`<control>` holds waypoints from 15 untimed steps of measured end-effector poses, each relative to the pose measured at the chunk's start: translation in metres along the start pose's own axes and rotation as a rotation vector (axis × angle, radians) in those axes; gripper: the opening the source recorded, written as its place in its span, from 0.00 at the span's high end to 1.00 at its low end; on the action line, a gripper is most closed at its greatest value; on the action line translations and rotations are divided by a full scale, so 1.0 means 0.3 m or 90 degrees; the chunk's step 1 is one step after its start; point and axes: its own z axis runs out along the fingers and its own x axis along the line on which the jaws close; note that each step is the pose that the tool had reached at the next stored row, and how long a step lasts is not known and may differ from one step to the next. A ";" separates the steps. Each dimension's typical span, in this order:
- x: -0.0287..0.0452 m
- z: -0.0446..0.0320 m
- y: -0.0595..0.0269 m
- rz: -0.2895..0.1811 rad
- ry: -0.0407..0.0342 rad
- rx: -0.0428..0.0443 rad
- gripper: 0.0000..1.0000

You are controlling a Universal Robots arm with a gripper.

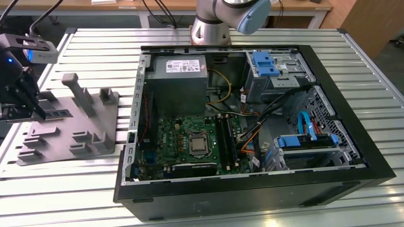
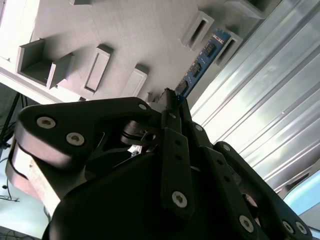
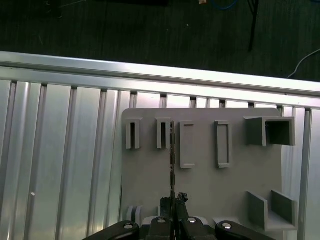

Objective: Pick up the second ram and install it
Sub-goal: 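Pick up the second ram and move it above second insertion slot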

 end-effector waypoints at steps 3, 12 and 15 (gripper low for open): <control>0.000 -0.009 0.000 0.000 -0.0001 0.0001 0.86; -0.001 -0.042 0.001 0.000 -0.0004 0.0001 0.86; -0.002 -0.061 0.001 0.000 -0.0005 0.0001 0.86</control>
